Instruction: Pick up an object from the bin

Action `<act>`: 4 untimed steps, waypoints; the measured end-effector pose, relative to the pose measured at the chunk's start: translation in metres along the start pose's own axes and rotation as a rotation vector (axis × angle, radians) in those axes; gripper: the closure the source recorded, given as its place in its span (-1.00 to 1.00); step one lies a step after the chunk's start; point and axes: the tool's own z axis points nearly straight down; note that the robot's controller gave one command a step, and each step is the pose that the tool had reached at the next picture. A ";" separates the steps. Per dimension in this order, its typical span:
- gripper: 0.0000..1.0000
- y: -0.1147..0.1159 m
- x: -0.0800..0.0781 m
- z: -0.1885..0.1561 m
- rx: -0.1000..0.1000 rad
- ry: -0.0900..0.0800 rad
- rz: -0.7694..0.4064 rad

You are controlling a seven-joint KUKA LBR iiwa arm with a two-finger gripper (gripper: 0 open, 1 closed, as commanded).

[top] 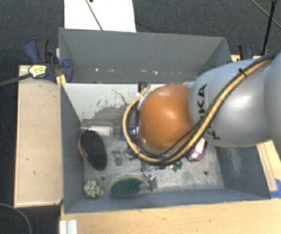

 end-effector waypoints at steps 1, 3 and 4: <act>-1.00 -0.013 0.013 0.046 0.000 0.003 -0.139; 1.00 -0.007 0.007 -0.047 0.004 -0.007 -0.121; 1.00 -0.028 -0.003 -0.144 0.006 -0.008 -0.157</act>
Offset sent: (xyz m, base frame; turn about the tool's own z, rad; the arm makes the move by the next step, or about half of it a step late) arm -0.0017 -0.0177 -0.0452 -0.1414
